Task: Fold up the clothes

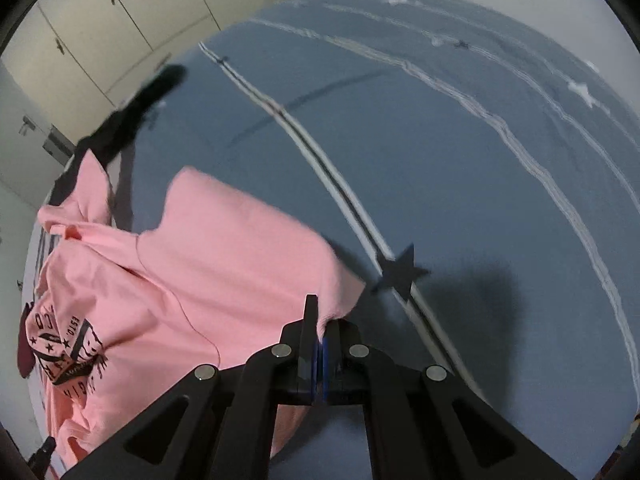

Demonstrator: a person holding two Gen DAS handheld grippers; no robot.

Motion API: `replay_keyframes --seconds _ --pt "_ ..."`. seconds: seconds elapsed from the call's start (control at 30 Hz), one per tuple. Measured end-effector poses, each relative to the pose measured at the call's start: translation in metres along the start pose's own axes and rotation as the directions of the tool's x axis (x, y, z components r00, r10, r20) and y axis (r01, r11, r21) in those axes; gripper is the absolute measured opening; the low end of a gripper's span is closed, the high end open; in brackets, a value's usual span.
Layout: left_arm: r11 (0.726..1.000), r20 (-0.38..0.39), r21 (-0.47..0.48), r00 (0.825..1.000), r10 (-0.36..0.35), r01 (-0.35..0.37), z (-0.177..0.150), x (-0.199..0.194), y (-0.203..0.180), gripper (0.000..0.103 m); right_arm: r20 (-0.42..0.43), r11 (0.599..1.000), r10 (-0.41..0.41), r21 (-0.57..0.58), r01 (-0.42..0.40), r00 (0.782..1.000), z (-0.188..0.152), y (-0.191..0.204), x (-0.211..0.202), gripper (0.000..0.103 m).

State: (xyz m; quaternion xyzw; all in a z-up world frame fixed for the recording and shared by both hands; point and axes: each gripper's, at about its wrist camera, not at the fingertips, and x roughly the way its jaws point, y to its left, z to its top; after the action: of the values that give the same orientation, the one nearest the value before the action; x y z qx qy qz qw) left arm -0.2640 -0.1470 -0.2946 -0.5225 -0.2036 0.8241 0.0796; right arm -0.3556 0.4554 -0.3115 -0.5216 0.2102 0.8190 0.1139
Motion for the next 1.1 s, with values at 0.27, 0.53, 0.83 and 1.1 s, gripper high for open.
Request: replay_keyframes --seconds 0.27,0.53,0.83,1.1 --pt "1.0 0.12 0.016 0.993 -0.017 0.015 0.097 0.042 -0.005 0.073 0.116 0.993 -0.051 -0.104 0.063 0.992 0.022 0.043 -0.027 0.025" --pt "0.957 -0.029 0.288 0.999 0.036 -0.026 0.143 0.141 -0.077 0.073 0.094 0.977 -0.142 -0.148 0.155 0.985 0.037 0.066 -0.024 0.044" --pt "0.932 -0.037 0.36 0.998 0.057 -0.04 0.142 0.161 -0.075 0.002 0.158 0.982 -0.186 -0.013 0.191 0.97 0.026 0.023 -0.047 0.047" --pt "0.959 0.041 0.28 0.999 0.027 -0.037 0.148 0.121 -0.055 0.002 0.092 0.882 0.119 -0.466 -0.063 0.989 0.04 0.176 0.008 0.063"
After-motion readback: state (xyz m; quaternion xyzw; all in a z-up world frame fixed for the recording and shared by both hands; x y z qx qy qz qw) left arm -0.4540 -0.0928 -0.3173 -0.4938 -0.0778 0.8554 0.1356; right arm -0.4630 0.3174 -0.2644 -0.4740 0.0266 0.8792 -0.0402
